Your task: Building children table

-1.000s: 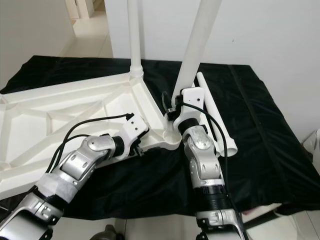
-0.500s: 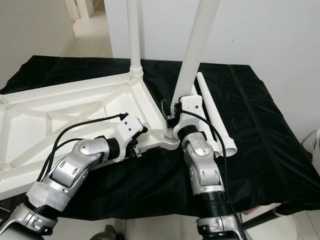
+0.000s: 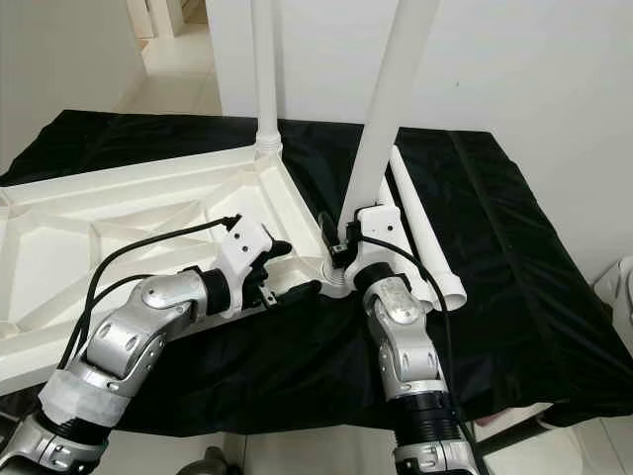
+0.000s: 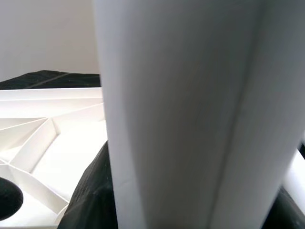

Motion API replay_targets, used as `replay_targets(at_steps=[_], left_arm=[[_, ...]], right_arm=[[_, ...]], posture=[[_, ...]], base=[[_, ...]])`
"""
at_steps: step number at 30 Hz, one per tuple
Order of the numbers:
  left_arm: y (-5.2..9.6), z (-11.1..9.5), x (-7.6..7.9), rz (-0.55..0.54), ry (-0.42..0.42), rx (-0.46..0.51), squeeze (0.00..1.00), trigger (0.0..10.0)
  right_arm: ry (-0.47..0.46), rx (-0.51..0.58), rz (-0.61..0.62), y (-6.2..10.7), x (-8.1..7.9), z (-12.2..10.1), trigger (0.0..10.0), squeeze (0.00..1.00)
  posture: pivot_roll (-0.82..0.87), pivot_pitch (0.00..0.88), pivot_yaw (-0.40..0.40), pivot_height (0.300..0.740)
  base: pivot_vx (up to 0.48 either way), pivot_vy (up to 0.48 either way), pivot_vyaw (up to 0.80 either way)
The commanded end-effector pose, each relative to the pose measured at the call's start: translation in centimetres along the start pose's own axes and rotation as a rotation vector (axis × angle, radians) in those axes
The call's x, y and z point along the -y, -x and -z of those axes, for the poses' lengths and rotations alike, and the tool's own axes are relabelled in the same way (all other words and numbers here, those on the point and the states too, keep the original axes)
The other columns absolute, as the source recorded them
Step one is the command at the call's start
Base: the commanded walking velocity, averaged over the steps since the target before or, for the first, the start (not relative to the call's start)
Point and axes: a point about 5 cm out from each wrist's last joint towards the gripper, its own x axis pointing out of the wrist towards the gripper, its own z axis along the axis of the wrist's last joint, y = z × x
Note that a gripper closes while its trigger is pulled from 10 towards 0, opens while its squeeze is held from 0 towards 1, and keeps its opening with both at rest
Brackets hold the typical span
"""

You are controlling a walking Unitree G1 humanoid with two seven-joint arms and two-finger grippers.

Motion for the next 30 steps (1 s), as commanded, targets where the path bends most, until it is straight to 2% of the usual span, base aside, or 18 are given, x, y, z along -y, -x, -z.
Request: replay_targets(at_steps=[1,6,15,21,30], left_arm=[[0.2,0.0,0.0,-0.008,0.010,-0.001,0.00,10.0],[0.2,-0.2,0.2,-0.005,0.013,0.001,0.00,10.0],[0.3,-0.3,0.6,-0.004,0.022,0.001,0.00,10.0],[0.4,-0.3,0.7,-0.004,0.025,-0.001,0.00,10.0],[0.5,-0.5,0.7,-0.016,0.033,-0.001,0.00,10.0]], right_arm=[[-0.010,-0.065,-0.003,0.6,0.2,1.6,10.0,0.00],[-0.038,-0.072,-0.006,0.4,0.4,2.2,10.0,0.00],[-0.172,-0.075,0.010,-0.7,0.9,2.8,10.0,0.00],[-0.162,-0.078,-0.014,-1.0,0.8,2.8,10.0,0.00],[-0.033,-0.076,-0.118,0.5,-0.3,3.7,10.0,0.00]], posture=[[0.10,0.000,-0.020,0.740],[0.10,0.000,-0.021,0.740],[0.10,0.000,-0.018,0.740],[0.11,0.000,-0.024,0.740],[0.11,0.000,-0.032,0.740]], base=[[0.000,0.000,0.00],[0.000,0.000,0.00],[0.000,0.000,0.00],[0.000,0.000,0.00],[0.000,0.000,0.00]])
